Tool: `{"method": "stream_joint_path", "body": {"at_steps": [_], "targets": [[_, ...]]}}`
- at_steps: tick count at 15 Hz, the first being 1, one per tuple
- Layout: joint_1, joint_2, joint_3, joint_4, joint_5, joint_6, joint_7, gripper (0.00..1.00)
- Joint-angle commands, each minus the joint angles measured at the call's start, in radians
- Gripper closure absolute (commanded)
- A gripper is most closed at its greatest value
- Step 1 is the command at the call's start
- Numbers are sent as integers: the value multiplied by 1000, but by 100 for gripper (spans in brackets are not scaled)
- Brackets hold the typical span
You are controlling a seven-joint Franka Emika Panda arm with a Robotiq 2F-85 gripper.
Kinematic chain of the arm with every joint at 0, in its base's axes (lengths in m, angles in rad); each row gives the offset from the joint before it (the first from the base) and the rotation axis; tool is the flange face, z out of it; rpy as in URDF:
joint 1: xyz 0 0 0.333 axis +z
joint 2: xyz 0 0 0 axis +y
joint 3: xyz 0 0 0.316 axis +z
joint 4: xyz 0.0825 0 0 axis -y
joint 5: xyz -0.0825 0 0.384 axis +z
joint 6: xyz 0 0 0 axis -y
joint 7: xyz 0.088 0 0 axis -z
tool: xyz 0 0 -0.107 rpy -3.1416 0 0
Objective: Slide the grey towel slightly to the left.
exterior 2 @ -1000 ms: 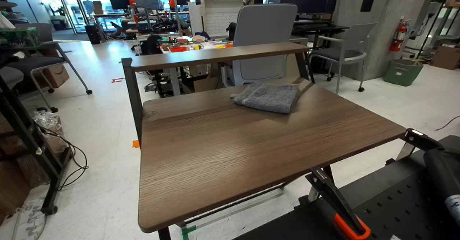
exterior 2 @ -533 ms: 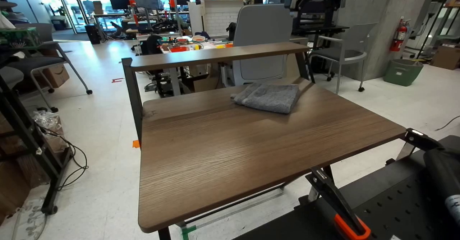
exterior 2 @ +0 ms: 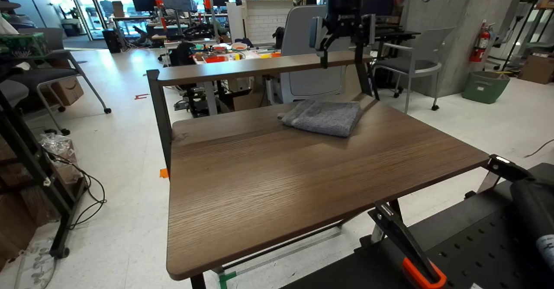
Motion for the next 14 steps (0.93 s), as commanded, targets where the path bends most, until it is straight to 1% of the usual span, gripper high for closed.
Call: {"method": "stream_joint_path", "body": {"at_steps": [1,9,14], "targets": [[26,122,-5,144,-27,-45,50,0],[54,319,-7,335,-37,-107,47,0],[85,417,-22,421,-78,-142,53,0]]}}
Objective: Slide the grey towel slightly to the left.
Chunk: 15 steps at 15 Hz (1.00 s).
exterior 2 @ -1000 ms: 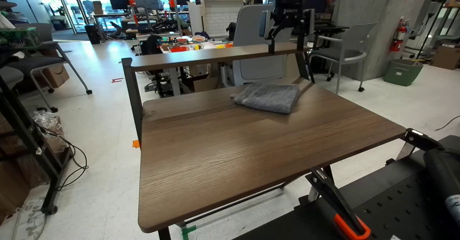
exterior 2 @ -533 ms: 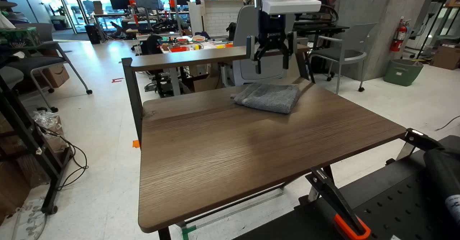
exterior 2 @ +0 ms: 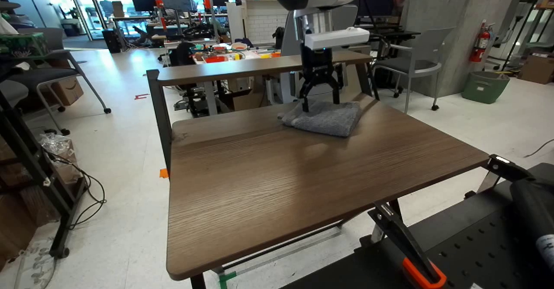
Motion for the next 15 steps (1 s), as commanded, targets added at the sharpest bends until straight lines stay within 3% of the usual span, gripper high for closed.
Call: {"method": "stream_joint_path", "body": {"at_steps": [1,15], "targets": [[40,86,-23,111,-54,-59,22,0],[163,231,-34,302,-248,-109,-90,0]]}}
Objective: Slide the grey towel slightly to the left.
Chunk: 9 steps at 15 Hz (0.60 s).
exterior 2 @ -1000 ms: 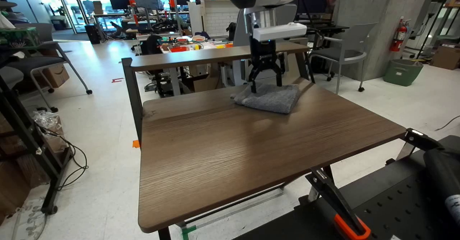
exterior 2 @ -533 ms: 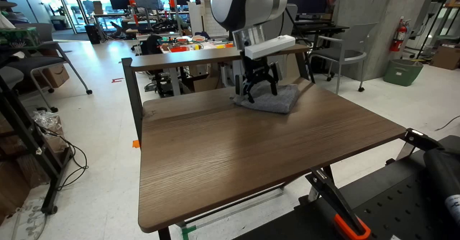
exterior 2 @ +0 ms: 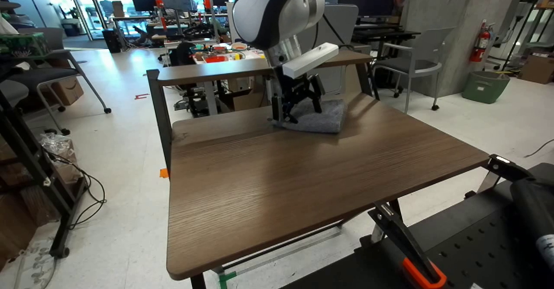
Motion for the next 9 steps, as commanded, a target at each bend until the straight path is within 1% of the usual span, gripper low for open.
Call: {"method": "stream_joint_path", "body": {"at_steps": [1,9], "targets": [[42,63,-4,115,-48,-59,-60,0],[115,137,7,232,-90,-67,-178,0]]}}
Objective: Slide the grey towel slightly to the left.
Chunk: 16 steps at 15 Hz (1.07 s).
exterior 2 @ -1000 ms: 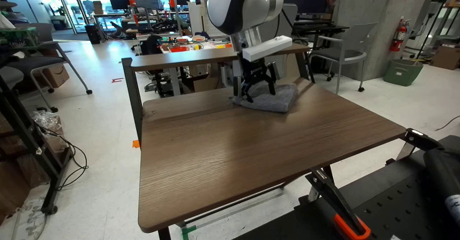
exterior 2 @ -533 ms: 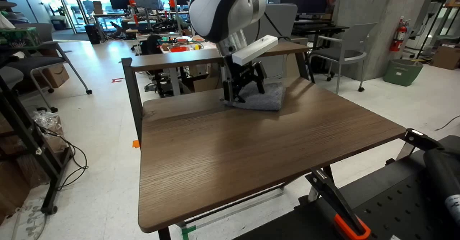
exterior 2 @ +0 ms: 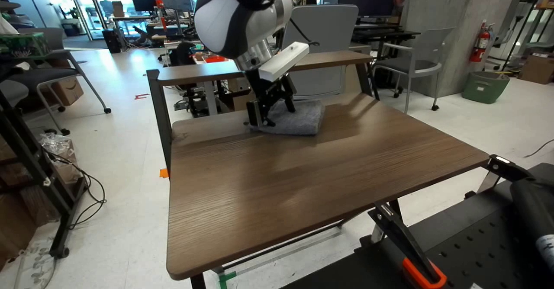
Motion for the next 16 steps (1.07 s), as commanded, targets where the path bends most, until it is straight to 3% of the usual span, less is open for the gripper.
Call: {"method": "stream_joint_path", "body": {"at_steps": [1,11,16], "targets": [[28,73,7,112,-30,-51,-69,0],[122,141,16,236,-53,-100,-188,0],[142,117,4,239,-30,-110,-196,0]]}}
